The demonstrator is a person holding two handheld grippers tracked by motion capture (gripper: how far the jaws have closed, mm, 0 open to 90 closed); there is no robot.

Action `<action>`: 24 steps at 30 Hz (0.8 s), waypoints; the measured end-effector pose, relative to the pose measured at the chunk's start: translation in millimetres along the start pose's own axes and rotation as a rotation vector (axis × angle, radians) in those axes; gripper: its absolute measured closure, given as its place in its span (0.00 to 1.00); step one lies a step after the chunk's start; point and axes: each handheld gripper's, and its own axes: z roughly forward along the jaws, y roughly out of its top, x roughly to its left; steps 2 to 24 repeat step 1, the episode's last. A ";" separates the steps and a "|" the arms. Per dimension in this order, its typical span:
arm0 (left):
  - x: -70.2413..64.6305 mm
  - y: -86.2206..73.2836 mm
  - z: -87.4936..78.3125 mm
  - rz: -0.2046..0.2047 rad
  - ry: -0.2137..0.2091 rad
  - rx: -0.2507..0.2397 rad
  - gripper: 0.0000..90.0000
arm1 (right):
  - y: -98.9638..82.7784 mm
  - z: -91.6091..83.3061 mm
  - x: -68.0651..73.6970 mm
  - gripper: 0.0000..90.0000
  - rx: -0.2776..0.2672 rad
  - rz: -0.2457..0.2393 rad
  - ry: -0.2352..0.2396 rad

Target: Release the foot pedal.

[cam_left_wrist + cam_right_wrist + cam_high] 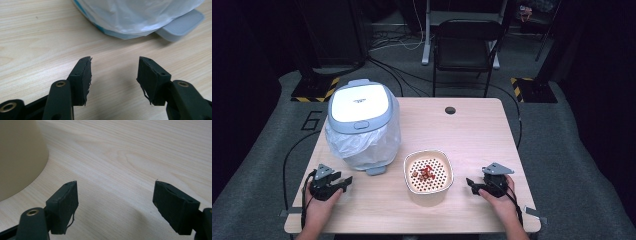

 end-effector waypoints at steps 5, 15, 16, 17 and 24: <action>0.6 -0.3 0.5 -0.007 0.004 0.000 0.49 | -0.7 0.2 -1.6 0.22 -0.005 0.009 0.006; 0.6 -0.3 0.5 -0.007 0.004 0.000 0.49 | -0.7 0.2 -1.6 0.22 -0.005 0.009 0.006; 0.6 -0.3 0.5 -0.007 0.004 0.000 0.49 | -0.7 0.2 -1.6 0.22 -0.005 0.009 0.006; 0.6 -0.3 0.5 -0.007 0.004 0.000 0.49 | -0.7 0.2 -1.6 0.22 -0.005 0.009 0.006; 0.6 -0.3 0.5 -0.007 0.004 0.000 0.49 | -0.7 0.2 -1.6 0.22 -0.005 0.009 0.006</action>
